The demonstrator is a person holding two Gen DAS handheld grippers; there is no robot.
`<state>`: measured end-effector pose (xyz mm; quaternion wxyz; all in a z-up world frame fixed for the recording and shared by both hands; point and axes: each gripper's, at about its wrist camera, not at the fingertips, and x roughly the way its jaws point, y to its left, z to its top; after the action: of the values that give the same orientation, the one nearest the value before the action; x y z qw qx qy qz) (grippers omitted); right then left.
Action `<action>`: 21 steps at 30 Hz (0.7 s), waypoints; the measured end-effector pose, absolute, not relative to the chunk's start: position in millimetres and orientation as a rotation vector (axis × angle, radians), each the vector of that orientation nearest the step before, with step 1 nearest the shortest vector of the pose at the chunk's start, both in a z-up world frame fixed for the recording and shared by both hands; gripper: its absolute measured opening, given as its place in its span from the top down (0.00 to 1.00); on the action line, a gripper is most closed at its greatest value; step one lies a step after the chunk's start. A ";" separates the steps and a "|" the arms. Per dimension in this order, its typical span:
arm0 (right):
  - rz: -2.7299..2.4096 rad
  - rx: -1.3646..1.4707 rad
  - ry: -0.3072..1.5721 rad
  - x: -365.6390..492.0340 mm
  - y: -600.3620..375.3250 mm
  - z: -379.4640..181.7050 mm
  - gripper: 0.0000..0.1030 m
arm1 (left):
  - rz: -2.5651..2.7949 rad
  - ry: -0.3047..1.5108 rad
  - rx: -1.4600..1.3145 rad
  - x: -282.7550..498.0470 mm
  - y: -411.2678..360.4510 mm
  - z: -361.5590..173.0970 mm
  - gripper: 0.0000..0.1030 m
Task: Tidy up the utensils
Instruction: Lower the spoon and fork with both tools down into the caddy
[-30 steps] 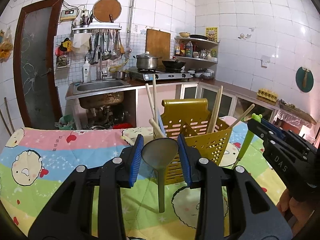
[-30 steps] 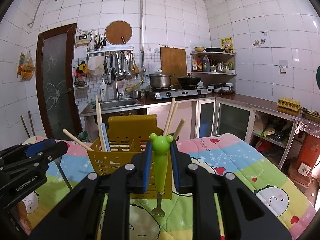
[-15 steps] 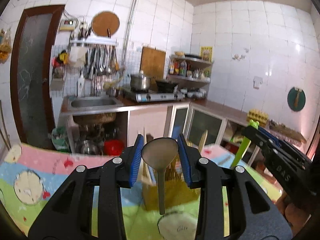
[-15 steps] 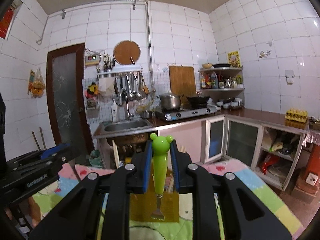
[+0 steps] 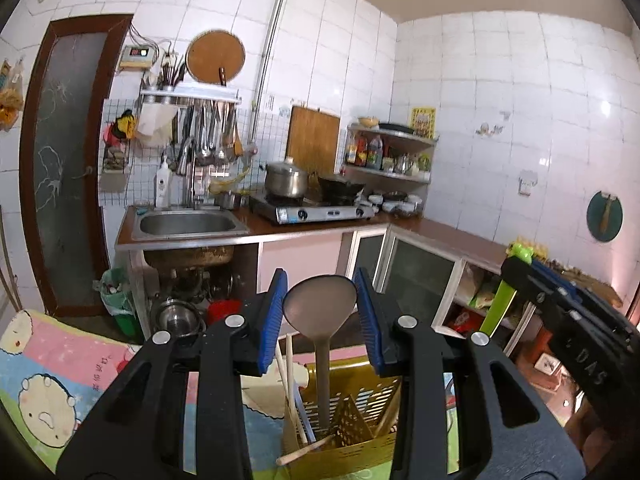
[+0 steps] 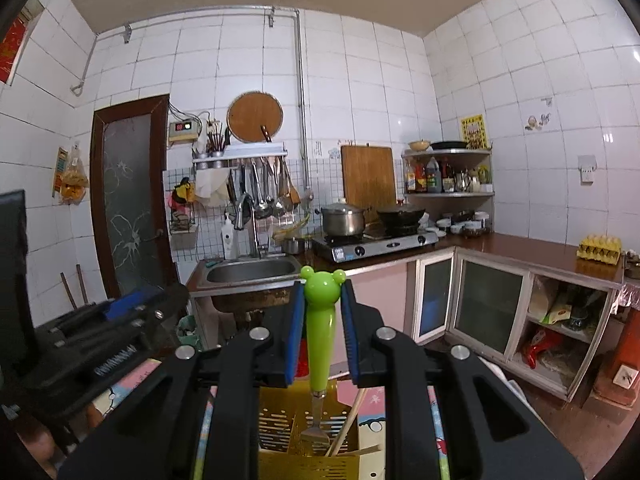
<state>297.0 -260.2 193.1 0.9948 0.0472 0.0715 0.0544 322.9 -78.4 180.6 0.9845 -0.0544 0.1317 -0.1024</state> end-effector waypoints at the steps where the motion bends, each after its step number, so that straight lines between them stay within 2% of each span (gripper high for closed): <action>1: 0.108 0.097 0.153 302.9 -260.5 188.9 0.82 | -0.204 0.275 -0.108 327.2 -79.0 176.5 0.67; 21: 0.087 0.061 0.394 369.0 -264.0 101.2 0.82 | -0.161 0.450 -0.058 363.2 -77.8 90.8 0.67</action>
<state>369.0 -264.0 101.2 0.9793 0.0301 0.1956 0.0434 363.2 -77.8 90.8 0.9712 -0.0288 0.2228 -0.0799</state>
